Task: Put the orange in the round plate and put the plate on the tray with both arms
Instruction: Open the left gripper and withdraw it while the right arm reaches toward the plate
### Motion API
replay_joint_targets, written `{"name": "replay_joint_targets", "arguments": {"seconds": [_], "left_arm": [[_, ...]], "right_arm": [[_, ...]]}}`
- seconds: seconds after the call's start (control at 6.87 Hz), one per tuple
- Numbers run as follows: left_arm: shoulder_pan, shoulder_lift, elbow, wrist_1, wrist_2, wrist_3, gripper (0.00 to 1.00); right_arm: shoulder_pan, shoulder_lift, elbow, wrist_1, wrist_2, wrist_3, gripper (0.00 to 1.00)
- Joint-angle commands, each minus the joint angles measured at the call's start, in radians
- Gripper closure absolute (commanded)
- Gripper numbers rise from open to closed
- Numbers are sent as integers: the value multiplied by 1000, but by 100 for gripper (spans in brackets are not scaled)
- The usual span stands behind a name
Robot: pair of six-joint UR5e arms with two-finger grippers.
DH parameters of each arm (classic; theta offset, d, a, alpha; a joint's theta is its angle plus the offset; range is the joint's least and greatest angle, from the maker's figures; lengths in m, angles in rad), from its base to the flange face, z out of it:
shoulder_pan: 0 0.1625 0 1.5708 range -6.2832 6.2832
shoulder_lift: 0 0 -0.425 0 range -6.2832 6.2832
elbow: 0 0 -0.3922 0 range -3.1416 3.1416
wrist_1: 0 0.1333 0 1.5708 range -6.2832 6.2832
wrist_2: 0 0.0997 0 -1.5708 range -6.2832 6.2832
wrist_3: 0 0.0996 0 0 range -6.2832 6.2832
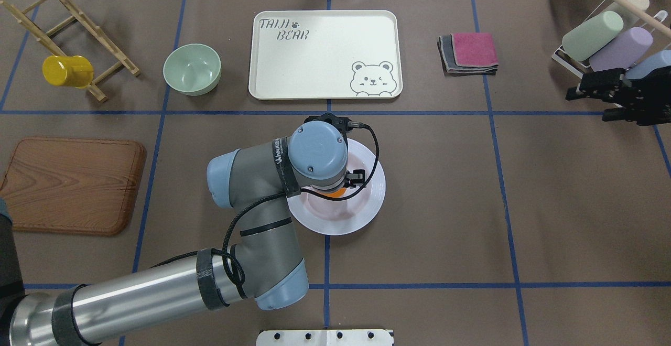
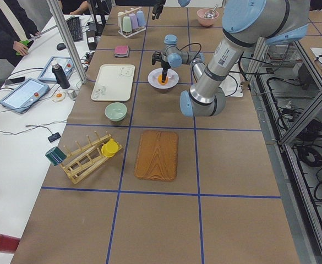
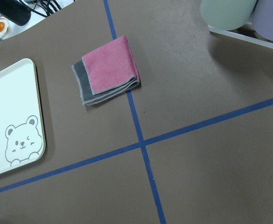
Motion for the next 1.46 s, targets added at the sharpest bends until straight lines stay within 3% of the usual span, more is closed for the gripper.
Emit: {"name": "replay_joint_targets", "arguments": {"seconds": [0.0, 0.15, 0.29, 0.58, 0.73, 0.87, 1.02, 1.31], "left_arm": [[-142, 46, -109, 99, -142, 185, 1], [-271, 145, -207, 155, -239, 362, 1], [-403, 236, -233, 157, -322, 551, 1], [-635, 395, -251, 156, -393, 907, 1], [-768, 477, -250, 157, -485, 1088, 1], [-898, 545, -213, 183, -572, 1220, 1], [-994, 600, -164, 188, -587, 1340, 1], [-1117, 633, -69, 205, -588, 1386, 1]], "right_arm": [[-170, 14, 68, 0, -212, 218, 0], [-249, 34, 73, 0, -304, 302, 0], [-356, 51, 82, 0, -454, 421, 0], [-584, 83, 94, 0, -764, 640, 0], [-698, 103, 95, -1, -924, 712, 0], [-778, 120, 90, -4, -1024, 773, 0], [-833, 121, 87, -5, -1093, 807, 0], [-897, 176, 26, -6, -1188, 888, 2]]}}
